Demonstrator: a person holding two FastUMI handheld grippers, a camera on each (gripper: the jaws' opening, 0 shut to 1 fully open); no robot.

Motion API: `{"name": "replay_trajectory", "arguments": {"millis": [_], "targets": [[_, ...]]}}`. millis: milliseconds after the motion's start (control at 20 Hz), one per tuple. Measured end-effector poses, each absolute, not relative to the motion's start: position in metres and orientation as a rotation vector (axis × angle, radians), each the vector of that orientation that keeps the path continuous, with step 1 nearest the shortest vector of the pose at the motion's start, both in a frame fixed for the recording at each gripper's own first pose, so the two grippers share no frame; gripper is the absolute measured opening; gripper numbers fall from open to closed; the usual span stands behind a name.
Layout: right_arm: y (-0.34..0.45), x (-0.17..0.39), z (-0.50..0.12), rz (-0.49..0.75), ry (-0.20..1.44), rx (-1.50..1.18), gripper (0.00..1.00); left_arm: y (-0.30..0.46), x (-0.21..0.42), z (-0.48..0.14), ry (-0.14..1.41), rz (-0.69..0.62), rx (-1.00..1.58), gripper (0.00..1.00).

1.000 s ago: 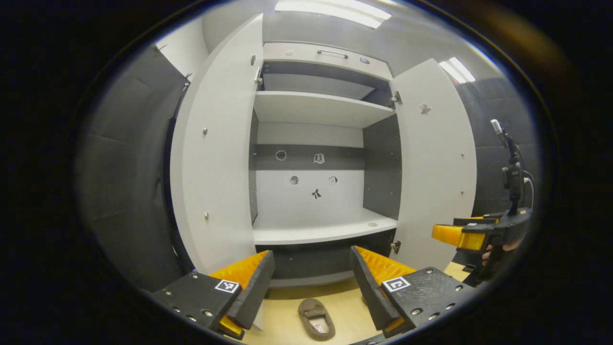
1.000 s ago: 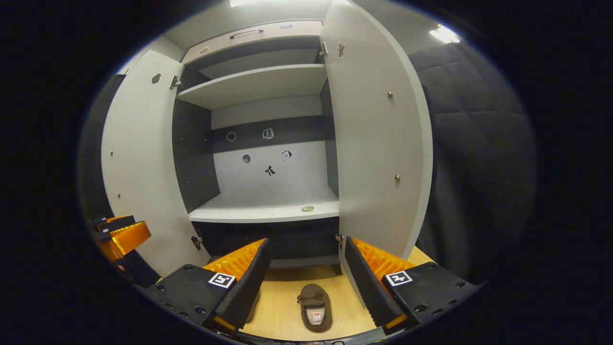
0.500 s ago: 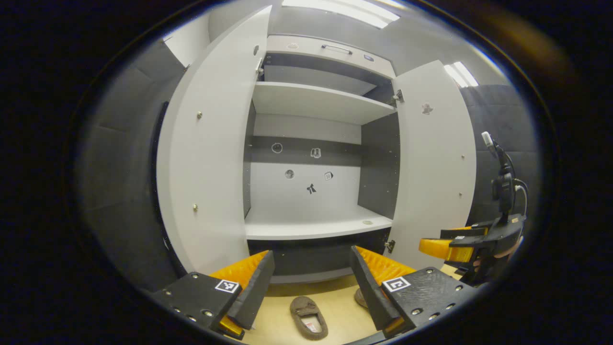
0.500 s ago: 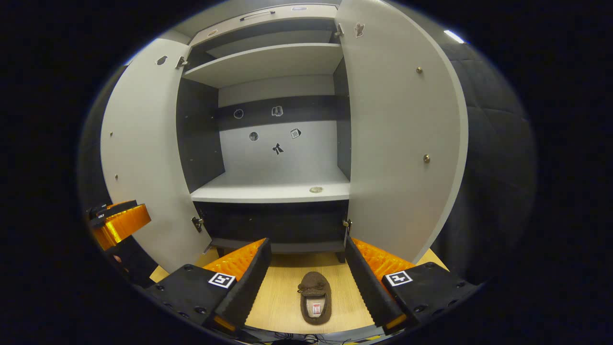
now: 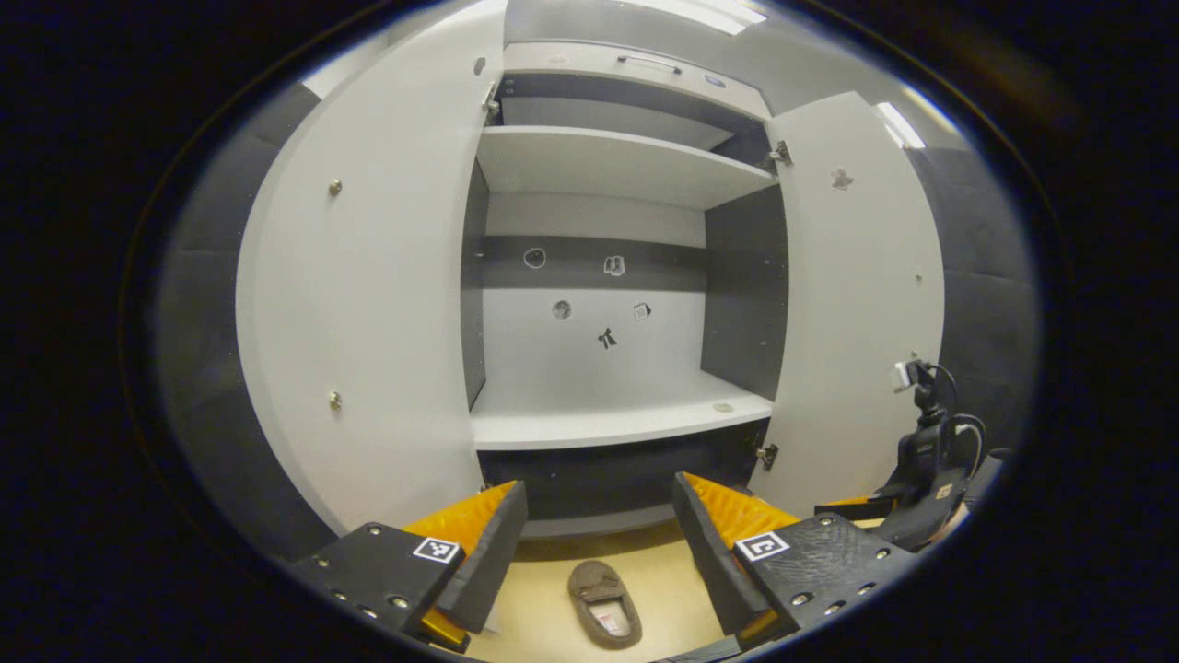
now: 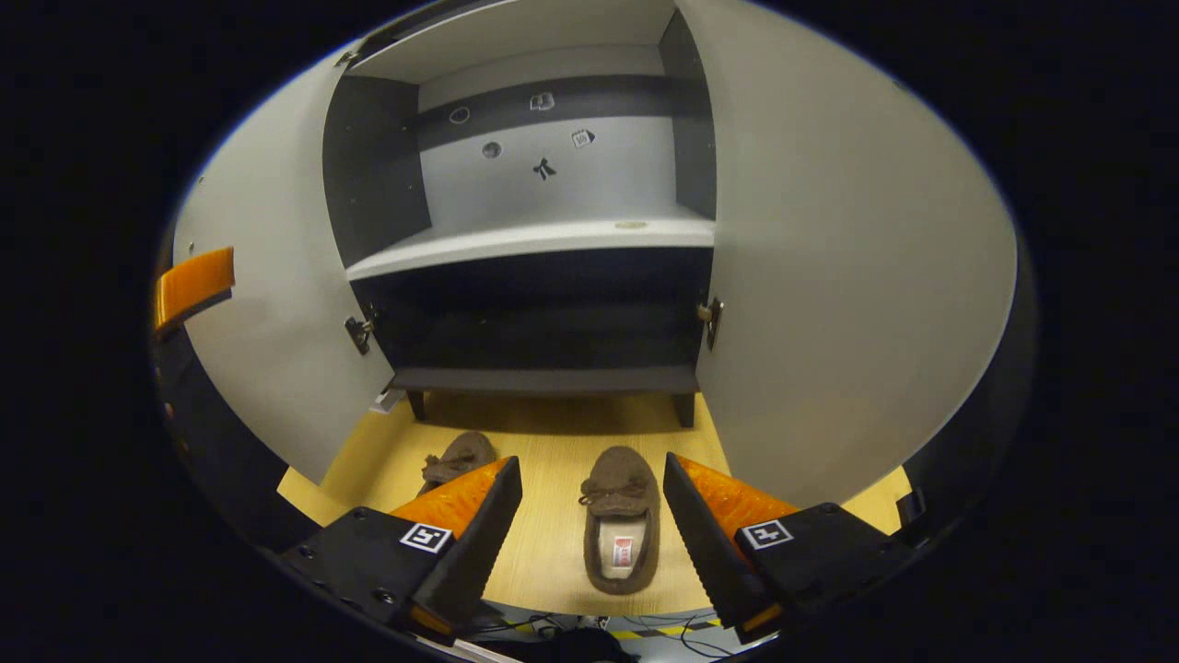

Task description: Grab one shoe with the right hand and put it into the shoe cabinet, grab the other shoe with the left hand and put it into the shoe cabinet; then close the right door with the right hand and the left door with the left hand.

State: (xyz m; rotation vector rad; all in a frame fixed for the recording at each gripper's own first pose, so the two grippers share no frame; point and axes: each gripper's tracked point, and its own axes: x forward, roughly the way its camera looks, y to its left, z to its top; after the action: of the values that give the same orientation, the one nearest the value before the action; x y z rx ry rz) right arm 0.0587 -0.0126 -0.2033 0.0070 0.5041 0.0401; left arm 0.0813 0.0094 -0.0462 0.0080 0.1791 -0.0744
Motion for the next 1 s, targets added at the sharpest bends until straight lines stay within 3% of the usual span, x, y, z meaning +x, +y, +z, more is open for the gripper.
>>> {"name": "replay_trajectory", "arguments": {"millis": [150, 200, 250, 300, 350, 500, 550, 650, 700, 750, 1000], "targets": [[-0.006, 0.059, -0.244, 0.084, 0.607, 0.047, 0.98, 0.011, 0.085, -0.057, 0.217, -0.057, 0.003, 0.92], [-0.003, 0.06, -0.255, 0.099, 0.632, 0.058, 0.9, 0.011, 0.086, -0.059, 0.227, -0.055, 0.001, 0.92], [-0.002, 0.062, -0.264, 0.108, 0.648, 0.06, 0.95, 0.01, 0.088, -0.061, 0.234, -0.053, 0.001, 0.92], [0.0, 0.063, -0.275, 0.116, 0.666, 0.059, 0.88, 0.009, 0.089, -0.062, 0.242, -0.052, 0.003, 0.92], [0.0, 0.066, -0.285, 0.119, 0.687, 0.058, 0.95, 0.008, 0.091, -0.065, 0.249, -0.052, 0.008, 0.92], [0.002, 0.07, -0.319, 0.122, 0.757, 0.082, 0.95, 0.003, 0.092, -0.067, 0.26, -0.054, 0.03, 0.92], [0.002, 0.073, -0.329, 0.122, 0.771, 0.086, 0.88, 0.002, 0.091, -0.069, 0.264, -0.055, 0.036, 0.92], [0.002, 0.076, -0.349, 0.116, 0.809, 0.078, 0.87, 0.0, 0.089, -0.075, 0.28, -0.055, 0.045, 0.92], [0.001, 0.081, -0.358, 0.116, 0.82, 0.076, 0.95, -0.001, 0.088, -0.078, 0.292, -0.053, 0.048, 0.92], [0.001, 0.085, -0.365, 0.116, 0.826, 0.066, 0.88, -0.001, 0.086, -0.08, 0.301, -0.049, 0.052, 0.92], [-0.002, 0.112, -0.387, 0.101, 0.795, -0.09, 0.92, 0.002, 0.081, -0.086, 0.32, -0.022, 0.007, 0.92]]}}
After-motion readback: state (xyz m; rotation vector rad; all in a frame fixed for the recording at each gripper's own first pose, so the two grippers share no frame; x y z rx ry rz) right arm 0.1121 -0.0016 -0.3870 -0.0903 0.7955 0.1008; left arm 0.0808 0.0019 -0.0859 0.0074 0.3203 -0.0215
